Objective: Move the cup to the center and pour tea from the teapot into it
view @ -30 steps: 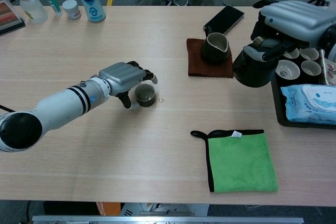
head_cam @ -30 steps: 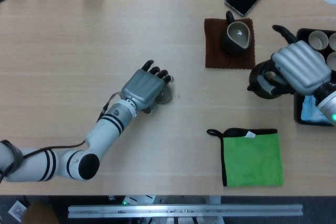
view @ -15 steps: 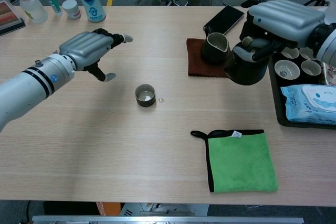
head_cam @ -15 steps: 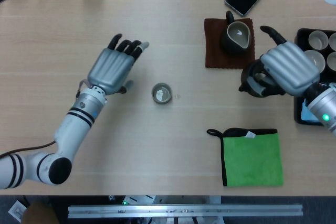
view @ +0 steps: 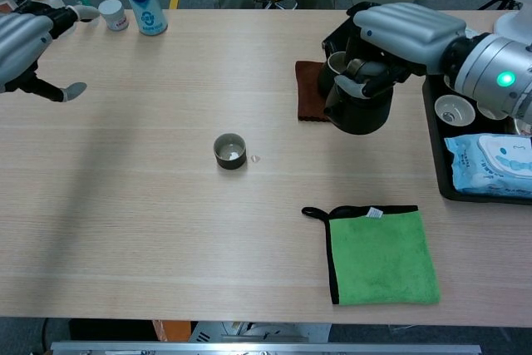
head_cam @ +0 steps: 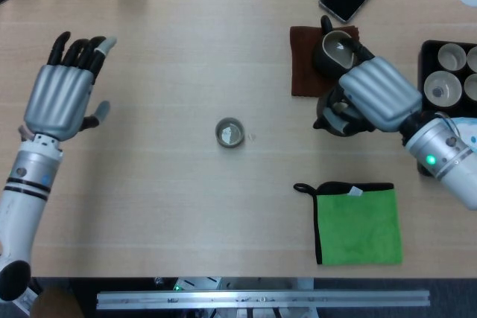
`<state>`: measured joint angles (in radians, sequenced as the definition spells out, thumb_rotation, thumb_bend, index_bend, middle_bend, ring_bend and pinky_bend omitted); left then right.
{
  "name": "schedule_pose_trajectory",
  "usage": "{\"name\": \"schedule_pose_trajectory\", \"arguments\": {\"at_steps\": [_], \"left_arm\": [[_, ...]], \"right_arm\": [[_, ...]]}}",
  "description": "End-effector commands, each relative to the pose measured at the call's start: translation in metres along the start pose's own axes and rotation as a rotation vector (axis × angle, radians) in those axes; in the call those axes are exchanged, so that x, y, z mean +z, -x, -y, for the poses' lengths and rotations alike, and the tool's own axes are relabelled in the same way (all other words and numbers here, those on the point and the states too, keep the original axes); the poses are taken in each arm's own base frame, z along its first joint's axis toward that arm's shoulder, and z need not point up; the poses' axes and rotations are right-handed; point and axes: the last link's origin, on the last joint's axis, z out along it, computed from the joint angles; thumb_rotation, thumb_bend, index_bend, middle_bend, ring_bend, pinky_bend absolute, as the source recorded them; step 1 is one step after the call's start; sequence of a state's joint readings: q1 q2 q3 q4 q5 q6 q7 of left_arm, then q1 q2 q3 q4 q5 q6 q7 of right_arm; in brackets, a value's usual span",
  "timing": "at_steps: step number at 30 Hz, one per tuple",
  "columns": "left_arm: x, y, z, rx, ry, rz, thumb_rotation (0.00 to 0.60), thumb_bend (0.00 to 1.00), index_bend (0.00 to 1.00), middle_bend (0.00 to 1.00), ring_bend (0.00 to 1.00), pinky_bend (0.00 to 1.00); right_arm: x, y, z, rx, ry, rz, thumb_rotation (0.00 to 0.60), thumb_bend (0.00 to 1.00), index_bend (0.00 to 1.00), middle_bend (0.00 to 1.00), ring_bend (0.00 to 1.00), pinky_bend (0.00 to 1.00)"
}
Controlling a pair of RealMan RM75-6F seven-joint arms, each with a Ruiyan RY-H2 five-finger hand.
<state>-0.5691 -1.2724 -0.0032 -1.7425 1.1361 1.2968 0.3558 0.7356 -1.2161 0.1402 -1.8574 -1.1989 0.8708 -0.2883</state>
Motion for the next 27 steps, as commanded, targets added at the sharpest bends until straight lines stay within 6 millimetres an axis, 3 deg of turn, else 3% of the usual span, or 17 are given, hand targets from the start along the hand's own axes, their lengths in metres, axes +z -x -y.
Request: {"name": "schedule_pose_trajectory", "arguments": {"at_steps": [1,10,27], "left_arm": [[-0.019,-0.004,0.013,-0.038,-0.021,-0.032,0.6,0.3,0.06,0.12,0.12,0.03],[-0.05,-0.007,0.031,-0.093,-0.031,-0.112,0.6,0.3,0.06,0.13,0.12,0.03],[-0.075,-0.004,0.024,-0.09,-0.071,-0.048,0.6,0.3,0.06,0.13,0.12,0.03]], "right_arm": [[0.01,0.0,0.008,0.002,-0.007,0.005,0.49,0.44,1.0,0.96,0.88,0.02],[0.032,0.006,0.025,-0.015,-0.013,0.029,0.492,0.44,1.0,0.96,0.88,0.02],[0.072,0.019,0.057,-0.081,-0.027,0.051,0.498,0.44,1.0,0.96,0.88,0.02]]}}
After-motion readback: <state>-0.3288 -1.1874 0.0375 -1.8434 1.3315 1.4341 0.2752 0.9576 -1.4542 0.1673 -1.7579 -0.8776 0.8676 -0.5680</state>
